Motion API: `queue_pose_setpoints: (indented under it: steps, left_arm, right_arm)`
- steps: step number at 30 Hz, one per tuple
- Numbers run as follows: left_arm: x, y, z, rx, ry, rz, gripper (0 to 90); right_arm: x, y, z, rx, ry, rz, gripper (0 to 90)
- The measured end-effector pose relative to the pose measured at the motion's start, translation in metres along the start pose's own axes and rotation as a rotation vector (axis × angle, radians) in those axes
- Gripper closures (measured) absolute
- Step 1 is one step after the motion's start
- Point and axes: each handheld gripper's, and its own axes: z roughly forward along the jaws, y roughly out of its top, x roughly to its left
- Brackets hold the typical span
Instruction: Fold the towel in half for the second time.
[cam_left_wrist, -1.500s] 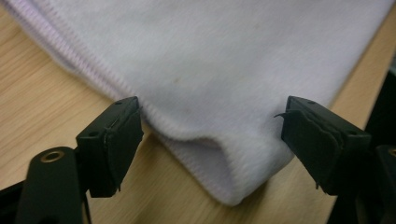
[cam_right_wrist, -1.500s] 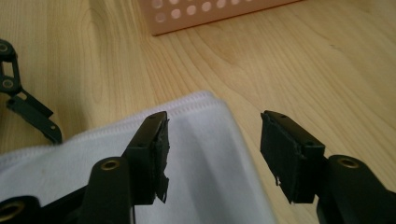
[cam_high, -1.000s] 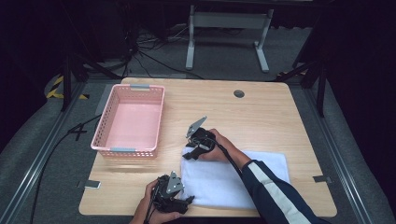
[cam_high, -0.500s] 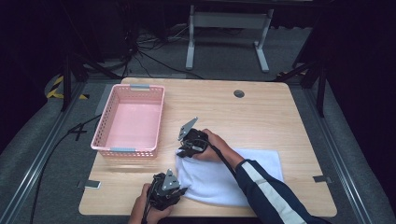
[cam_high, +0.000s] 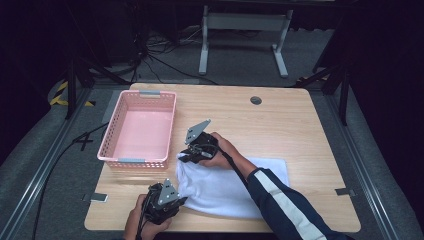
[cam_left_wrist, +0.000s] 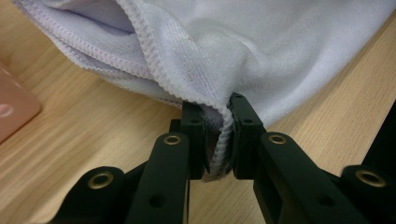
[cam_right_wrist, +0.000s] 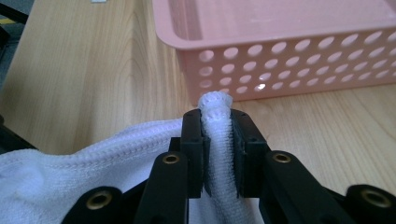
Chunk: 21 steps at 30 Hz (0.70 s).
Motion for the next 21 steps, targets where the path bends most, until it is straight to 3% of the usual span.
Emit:
queue_pose_setpoints:
  steps: [4, 8, 12, 15, 16, 21]
  left_arm:
    - [-0.001, 0.006, -0.004, -0.028, -0.011, -0.005, 79.1]
    - [-0.009, 0.021, -0.003, -0.061, -0.018, 0.046, 79.0]
    - [-0.018, 0.044, 0.001, -0.083, -0.053, 0.091, 79.0]
    - [-0.029, 0.067, 0.009, -0.086, -0.073, 0.175, 78.9]
    - [-0.029, 0.067, 0.009, -0.086, -0.073, 0.175, 78.9]
    - [-0.056, 0.101, 0.034, -0.078, -0.143, 0.286, 78.5]
  right_arm:
    - [0.002, 0.005, -0.015, -0.040, -0.001, -0.006, 77.1]
    - [0.002, 0.003, -0.036, -0.064, 0.006, -0.016, 76.8]
    - [0.001, -0.008, -0.064, -0.104, 0.006, -0.002, 76.5]
    - [-0.001, -0.023, -0.091, -0.140, 0.004, 0.000, 76.2]
    - [-0.001, -0.023, -0.091, -0.140, 0.004, 0.000, 76.2]
    - [-0.002, -0.054, -0.131, -0.168, -0.008, 0.008, 75.3]
